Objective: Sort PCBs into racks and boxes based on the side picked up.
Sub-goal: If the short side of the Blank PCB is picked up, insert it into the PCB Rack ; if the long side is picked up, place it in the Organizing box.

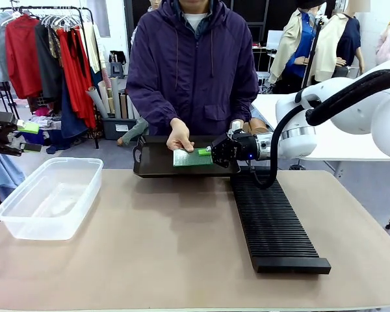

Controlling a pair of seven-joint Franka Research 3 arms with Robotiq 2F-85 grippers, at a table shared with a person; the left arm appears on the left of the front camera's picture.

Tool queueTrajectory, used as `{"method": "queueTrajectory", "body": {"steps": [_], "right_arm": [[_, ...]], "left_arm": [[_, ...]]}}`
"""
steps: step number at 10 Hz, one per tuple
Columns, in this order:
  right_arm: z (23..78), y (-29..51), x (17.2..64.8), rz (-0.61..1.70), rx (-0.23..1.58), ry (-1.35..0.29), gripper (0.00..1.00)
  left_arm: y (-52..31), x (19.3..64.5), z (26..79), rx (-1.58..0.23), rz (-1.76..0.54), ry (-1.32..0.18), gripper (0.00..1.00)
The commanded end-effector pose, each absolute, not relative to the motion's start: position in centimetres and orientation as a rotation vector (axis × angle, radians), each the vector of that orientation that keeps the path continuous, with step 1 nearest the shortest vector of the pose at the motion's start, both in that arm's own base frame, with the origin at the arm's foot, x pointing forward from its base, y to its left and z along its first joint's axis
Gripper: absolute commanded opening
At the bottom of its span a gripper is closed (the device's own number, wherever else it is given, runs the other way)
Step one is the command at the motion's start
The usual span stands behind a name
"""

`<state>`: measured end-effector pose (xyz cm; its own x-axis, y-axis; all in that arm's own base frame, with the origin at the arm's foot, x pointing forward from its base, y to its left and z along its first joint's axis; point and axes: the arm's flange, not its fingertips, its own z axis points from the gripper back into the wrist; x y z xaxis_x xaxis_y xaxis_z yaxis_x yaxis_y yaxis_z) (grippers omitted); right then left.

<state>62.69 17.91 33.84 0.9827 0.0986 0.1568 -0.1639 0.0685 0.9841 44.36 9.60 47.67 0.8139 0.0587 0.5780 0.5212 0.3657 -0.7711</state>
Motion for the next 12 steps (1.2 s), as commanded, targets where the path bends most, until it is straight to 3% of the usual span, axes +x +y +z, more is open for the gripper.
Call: {"method": "queueTrajectory", "body": {"steps": [1,12], "right_arm": [[34.04,17.92,62.7,0.195,1.509,-0.053,0.0],[34.04,17.92,62.7,0.195,1.509,-0.053,0.0]], "left_arm": [[9.64,44.34,47.83,-1.174,-0.32,-0.58,1.0],[9.64,44.34,47.83,-1.174,-0.32,-0.58,1.0]]}}
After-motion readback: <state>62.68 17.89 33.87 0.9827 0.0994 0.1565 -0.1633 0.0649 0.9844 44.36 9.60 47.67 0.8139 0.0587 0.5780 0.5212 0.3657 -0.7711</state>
